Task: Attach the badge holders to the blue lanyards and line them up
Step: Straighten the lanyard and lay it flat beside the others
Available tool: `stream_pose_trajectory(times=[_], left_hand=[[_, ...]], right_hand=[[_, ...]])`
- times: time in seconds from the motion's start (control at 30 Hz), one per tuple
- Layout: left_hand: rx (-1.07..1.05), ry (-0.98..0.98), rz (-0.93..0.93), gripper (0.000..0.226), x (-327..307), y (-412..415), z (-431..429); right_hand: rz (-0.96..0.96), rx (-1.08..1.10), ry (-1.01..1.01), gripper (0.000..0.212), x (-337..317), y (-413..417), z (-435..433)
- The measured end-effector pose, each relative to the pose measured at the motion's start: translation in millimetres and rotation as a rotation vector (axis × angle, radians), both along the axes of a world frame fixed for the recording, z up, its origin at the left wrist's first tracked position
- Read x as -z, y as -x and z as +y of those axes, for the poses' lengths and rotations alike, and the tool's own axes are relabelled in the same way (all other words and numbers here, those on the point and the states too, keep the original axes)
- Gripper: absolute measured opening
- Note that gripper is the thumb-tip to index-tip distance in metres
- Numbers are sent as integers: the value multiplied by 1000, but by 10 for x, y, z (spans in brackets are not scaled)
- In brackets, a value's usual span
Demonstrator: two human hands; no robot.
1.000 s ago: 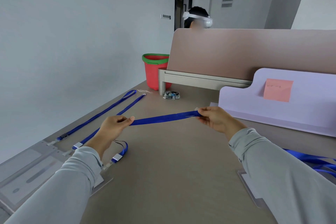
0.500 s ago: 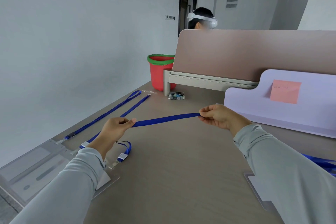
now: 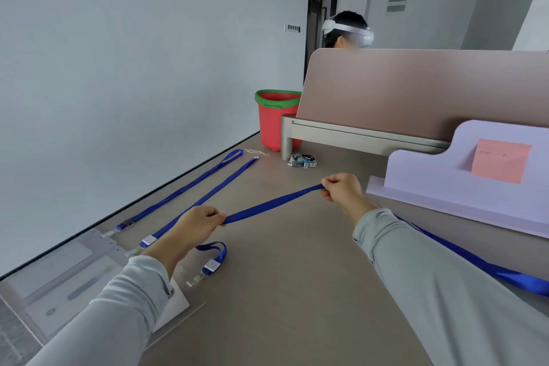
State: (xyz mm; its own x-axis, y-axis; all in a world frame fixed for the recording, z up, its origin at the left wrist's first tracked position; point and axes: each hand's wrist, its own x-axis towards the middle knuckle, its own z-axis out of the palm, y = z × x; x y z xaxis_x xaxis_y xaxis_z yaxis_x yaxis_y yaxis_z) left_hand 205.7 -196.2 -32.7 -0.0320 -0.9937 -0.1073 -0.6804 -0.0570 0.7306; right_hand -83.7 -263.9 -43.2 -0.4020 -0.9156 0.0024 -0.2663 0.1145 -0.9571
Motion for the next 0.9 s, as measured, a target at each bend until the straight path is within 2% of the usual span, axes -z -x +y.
stream_pose_trajectory(times=[0.27,0.37,0.47,0.6,0.73,0.8,0.9], left_hand=[[13,-95,11,21,-114,-181,-220],[-5,-84,-43,20,-54,-181,-373],[-33,-82,-113,20,39,-171,-517],[-38,-87,-182,21,91,-167,-611],[-38,-71,-180,26,117,-166,-613],[-36,-58,-173,26,123,-160,-612],[-48,-43,-140,26,123,-158,-610]], right_hand=[[-31,-33,-22,14,155,-552,-721],[-14,-66,20,9,161,-712,-1014],[5,-90,62,17,150,-827,-1230],[390,-132,110,30,150,-903,-1187],[587,-561,350,31,189,-1113,-851],[798,-756,426,38,256,-1171,-752],[1122,-839,391,40,279,-1141,-699]])
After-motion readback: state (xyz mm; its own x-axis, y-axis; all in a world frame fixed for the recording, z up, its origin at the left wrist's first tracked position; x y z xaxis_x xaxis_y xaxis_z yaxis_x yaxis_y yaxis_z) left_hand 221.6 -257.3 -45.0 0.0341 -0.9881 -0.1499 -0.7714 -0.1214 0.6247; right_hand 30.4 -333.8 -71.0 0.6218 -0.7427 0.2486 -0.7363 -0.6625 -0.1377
